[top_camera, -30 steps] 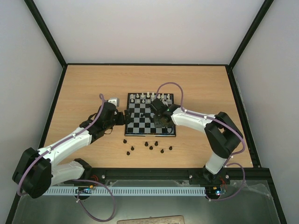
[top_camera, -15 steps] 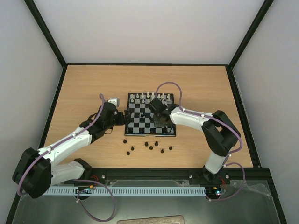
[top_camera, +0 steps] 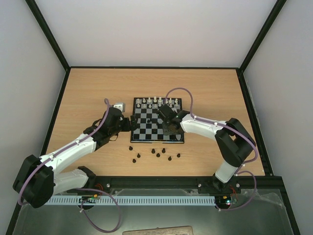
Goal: Set up the chess pieces on the board
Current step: Adjust the chess piece on the chessboard.
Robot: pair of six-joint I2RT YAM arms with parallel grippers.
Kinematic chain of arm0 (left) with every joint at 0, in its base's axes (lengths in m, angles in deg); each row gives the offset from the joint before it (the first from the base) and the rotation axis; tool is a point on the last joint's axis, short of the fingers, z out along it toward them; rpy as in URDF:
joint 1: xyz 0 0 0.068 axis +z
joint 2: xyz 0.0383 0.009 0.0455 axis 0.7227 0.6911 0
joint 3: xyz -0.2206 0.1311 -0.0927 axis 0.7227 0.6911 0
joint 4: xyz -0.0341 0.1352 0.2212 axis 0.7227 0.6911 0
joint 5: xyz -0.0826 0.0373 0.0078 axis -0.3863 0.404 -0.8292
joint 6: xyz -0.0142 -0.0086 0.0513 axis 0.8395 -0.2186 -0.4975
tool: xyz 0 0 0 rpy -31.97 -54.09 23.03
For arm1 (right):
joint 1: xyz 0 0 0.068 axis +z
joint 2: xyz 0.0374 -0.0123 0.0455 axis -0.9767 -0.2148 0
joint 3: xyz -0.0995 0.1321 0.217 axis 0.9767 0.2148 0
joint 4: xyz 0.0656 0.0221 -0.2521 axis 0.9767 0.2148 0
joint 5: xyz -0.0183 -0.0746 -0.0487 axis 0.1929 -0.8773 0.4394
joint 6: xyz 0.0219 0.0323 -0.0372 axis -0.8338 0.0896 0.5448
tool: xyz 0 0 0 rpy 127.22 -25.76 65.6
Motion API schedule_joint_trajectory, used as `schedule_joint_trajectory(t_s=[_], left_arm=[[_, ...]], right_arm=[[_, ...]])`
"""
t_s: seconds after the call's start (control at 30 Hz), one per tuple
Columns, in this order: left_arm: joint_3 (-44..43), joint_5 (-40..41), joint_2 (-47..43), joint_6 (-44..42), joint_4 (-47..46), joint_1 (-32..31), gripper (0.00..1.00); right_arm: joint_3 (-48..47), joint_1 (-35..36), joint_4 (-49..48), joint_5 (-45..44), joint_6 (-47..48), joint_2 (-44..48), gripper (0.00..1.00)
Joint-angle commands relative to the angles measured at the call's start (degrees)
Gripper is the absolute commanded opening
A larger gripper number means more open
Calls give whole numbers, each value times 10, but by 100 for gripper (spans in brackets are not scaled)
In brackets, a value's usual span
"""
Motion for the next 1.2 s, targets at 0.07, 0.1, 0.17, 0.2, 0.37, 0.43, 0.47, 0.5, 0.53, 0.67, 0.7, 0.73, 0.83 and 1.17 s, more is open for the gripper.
schedule_joint_trajectory(t_s=[0.07,0.1,0.17,0.2,0.37,0.43,0.47,0.5,0.53,0.67,0.7,0.73,0.83,1.17], left_arm=[[-14,7,-2,-4,5,-4,99],[-14,7,-2,-4,5,-4,99],[-14,8,0,-4,5,-4,99],[-14,8,0,-4,5,-5,100],[-14,10,-1,-4,6,-6,100],[-14,10,-1,-4,6,-6,99],[-14,10,-1,-4,6,-6,99],[-14,10,-1,-4,7,-5,100],[-14,10,-1,-5,7,-6,100],[-14,11,-1,-5,6,-6,100],[-14,11,-1,-4,7,-5,99],[-14,11,-1,-5,7,-6,99],[-14,11,-1,-4,7,-6,100],[-15,13,-2,-4,8,-7,100]], right_arm=[[30,-2,26,5,-7,33,6],[32,-2,24,6,-7,34,6],[33,-2,24,6,-7,34,6],[34,-2,23,5,-7,33,6],[33,-3,19,0,-6,28,6],[31,-2,18,-4,-6,25,6],[30,-3,18,-7,-6,24,6],[29,-3,17,-9,-5,24,6],[27,-3,17,-10,-5,22,6],[21,-3,17,-14,-3,14,7],[17,-3,18,-16,-3,12,7],[15,-3,19,-17,-2,10,7],[10,-3,19,-20,-1,7,7],[5,-3,14,-12,6,9,7]])
